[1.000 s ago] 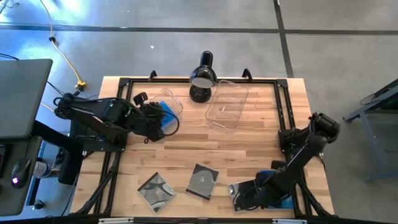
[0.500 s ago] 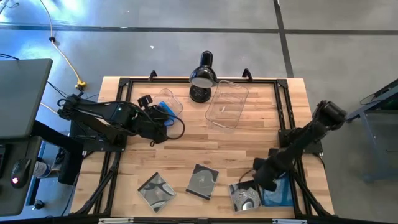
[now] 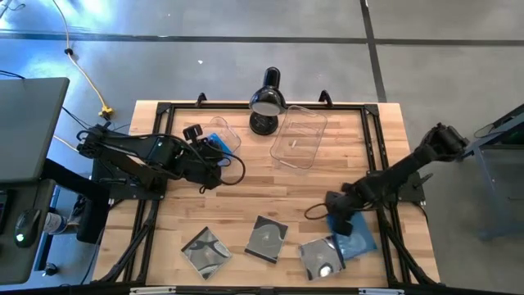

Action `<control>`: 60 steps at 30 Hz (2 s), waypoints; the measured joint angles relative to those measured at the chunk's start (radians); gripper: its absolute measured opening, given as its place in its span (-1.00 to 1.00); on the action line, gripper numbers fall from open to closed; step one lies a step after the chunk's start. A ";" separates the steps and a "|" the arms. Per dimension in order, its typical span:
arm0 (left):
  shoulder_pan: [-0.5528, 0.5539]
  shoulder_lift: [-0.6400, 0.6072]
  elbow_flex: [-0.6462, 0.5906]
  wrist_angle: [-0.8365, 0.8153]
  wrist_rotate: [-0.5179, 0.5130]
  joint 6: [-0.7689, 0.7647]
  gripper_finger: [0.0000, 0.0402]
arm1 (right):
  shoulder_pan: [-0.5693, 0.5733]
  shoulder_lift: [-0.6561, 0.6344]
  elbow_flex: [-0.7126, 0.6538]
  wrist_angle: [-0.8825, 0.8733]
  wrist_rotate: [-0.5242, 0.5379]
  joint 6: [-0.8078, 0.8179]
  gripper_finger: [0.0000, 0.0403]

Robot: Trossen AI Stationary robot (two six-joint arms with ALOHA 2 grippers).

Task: Pick & place jewel cases by type
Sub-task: Put the blue CD case into the left transparent bin

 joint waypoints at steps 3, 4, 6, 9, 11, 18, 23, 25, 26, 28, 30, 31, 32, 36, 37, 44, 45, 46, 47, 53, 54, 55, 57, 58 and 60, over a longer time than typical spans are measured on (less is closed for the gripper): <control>0.000 0.000 0.000 0.000 0.000 -0.001 -0.31 | -0.049 0.003 -0.003 0.108 0.059 -0.101 -1.00; 0.000 0.000 0.000 0.000 -0.001 -0.006 -0.31 | -0.066 0.004 -0.004 0.132 0.076 -0.135 -1.00; 0.000 0.000 0.000 0.002 -0.002 -0.010 -0.31 | -0.106 0.012 -0.005 0.187 0.109 -0.198 -1.00; 0.000 0.000 0.000 0.011 -0.002 -0.011 -0.31 | -0.172 0.052 -0.004 0.274 0.149 -0.289 -1.00; 0.000 0.000 0.000 0.025 -0.002 -0.011 -0.31 | -0.214 0.092 -0.002 0.353 0.175 -0.346 -1.00; 0.000 0.000 0.000 0.084 0.056 -0.010 -0.31 | -0.318 0.164 -0.005 0.751 0.068 -0.473 -1.00; -0.015 0.041 0.000 0.108 0.115 -0.008 -0.31 | -0.324 0.104 -0.004 0.732 0.056 -0.488 -1.00; -0.033 0.075 0.001 0.131 0.115 -0.008 -0.31 | -0.314 0.065 -0.004 0.686 0.058 -0.479 -1.00; -0.045 0.097 0.001 0.141 0.119 -0.008 -0.32 | -0.305 0.045 -0.004 0.662 0.057 -0.469 -1.00; -0.070 0.152 0.000 0.173 0.132 -0.008 -0.38 | -0.282 0.004 -0.003 0.586 0.056 -0.453 -1.00; -0.094 0.206 0.000 0.220 0.134 -0.008 -0.46 | -0.254 -0.040 -0.003 0.500 0.056 -0.430 -1.00; -0.104 0.233 0.000 0.240 0.139 -0.008 -0.51 | -0.240 -0.063 -0.003 0.459 0.055 -0.414 -1.00; -0.111 0.263 0.000 0.272 0.139 -0.008 -0.56 | -0.226 -0.088 -0.003 0.413 0.055 -0.397 -1.00; -0.112 0.388 0.000 0.405 0.134 -0.008 -0.76 | -0.190 -0.176 -0.003 0.217 0.052 -0.290 -1.00; -0.111 0.419 0.000 0.440 0.132 -0.001 -0.80 | -0.186 -0.198 -0.003 0.179 0.053 -0.268 -1.00; -0.084 0.604 -0.001 0.682 0.270 0.157 -0.83 | -0.205 -0.266 -0.002 0.066 0.053 -0.221 -0.94; -0.082 0.618 -0.001 0.717 0.305 0.169 -0.80 | -0.213 -0.264 -0.002 0.063 0.039 -0.221 -0.91; -0.077 0.629 -0.001 0.749 0.328 0.188 -0.77 | -0.217 -0.262 -0.002 0.063 0.036 -0.221 -0.88; -0.078 0.637 -0.001 0.775 0.345 0.213 -0.74 | -0.222 -0.260 -0.002 0.065 0.032 -0.221 -0.84; -0.077 0.650 -0.001 0.862 0.343 0.455 -0.51 | -0.250 -0.239 -0.002 0.067 -0.006 -0.175 -0.58; -0.074 0.650 -0.001 0.864 0.323 0.512 -0.46 | -0.256 -0.237 -0.002 0.067 -0.018 -0.157 -0.54; -0.072 0.650 -0.001 0.866 0.306 0.565 -0.41 | -0.262 -0.236 -0.002 0.068 -0.028 -0.138 -0.50; -0.070 0.650 -0.001 0.879 0.276 0.644 -0.31 | -0.270 -0.236 -0.002 0.078 -0.034 -0.106 -0.44; -0.063 0.650 -0.001 0.888 0.266 0.675 -0.25 | -0.274 -0.236 -0.002 0.083 -0.033 -0.089 -0.42; -0.056 0.651 -0.001 0.903 0.270 0.707 -0.16 | -0.275 -0.236 -0.002 0.095 -0.033 -0.078 -0.39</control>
